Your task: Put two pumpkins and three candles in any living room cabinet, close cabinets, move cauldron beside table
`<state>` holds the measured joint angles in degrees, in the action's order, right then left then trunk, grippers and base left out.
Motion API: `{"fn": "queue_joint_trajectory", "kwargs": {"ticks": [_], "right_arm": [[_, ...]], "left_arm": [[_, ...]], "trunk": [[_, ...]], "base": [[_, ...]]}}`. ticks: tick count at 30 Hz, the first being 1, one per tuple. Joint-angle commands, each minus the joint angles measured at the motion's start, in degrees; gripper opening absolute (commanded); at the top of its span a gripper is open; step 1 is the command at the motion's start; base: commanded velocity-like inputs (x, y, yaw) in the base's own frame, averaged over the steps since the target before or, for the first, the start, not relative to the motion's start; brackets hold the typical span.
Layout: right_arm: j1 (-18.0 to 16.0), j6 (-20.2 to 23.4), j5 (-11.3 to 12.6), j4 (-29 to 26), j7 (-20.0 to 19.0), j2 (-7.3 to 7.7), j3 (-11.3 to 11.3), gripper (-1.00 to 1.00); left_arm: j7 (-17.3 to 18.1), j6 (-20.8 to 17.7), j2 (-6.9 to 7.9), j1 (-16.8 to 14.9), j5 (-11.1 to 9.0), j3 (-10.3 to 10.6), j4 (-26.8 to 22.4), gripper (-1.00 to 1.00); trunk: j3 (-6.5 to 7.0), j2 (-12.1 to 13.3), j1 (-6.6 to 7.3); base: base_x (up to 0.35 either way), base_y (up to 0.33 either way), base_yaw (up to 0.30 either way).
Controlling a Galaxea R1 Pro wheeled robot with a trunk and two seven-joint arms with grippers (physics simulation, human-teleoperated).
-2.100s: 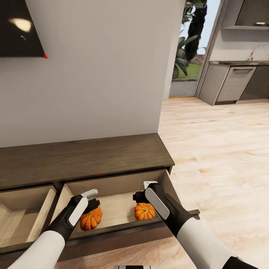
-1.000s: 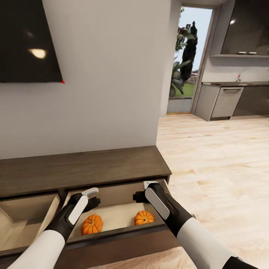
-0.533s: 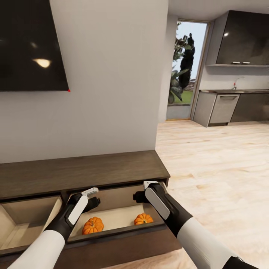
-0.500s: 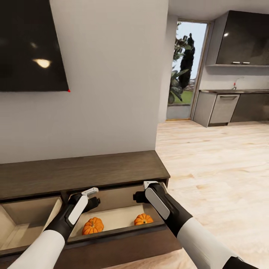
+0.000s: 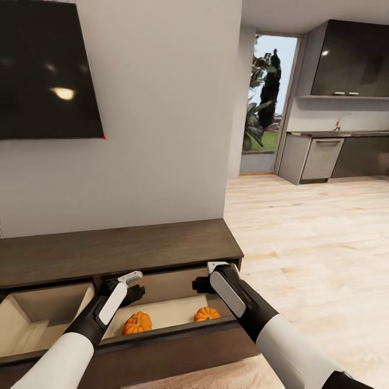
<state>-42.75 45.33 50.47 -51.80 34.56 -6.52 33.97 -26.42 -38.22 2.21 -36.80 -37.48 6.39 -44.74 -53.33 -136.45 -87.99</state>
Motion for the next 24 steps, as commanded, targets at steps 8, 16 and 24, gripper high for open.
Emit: {"fn": "queue_joint_trajectory", "kwargs": {"ticks": [8, 16, 24], "right_arm": [[-0.05, 0.02, 0.59, -0.05, 0.59, 0.02, 0.13, 1.00], [-0.05, 0.02, 0.59, -0.05, 0.55, 0.02, 0.13, 1.00], [-0.05, 0.02, 0.59, -0.07, 0.59, 0.02, 0.13, 1.00]], "left_arm": [[-0.56, -0.09, 0.08, -0.03, -0.59, 0.29, -0.08, 1.00], [-0.56, -0.08, 0.08, -0.03, -0.61, 0.29, -0.08, 1.00], [-0.56, -0.07, 0.08, -0.03, -0.58, 0.32, -0.08, 1.00]], "trunk": [[1.38, 3.20, 1.78], [2.82, 6.40, 3.54], [4.25, 9.61, 5.30]], "base": [[-0.157, 0.000, 0.000], [-0.010, 0.000, 0.000], [-0.009, 0.000, 0.000]]}}
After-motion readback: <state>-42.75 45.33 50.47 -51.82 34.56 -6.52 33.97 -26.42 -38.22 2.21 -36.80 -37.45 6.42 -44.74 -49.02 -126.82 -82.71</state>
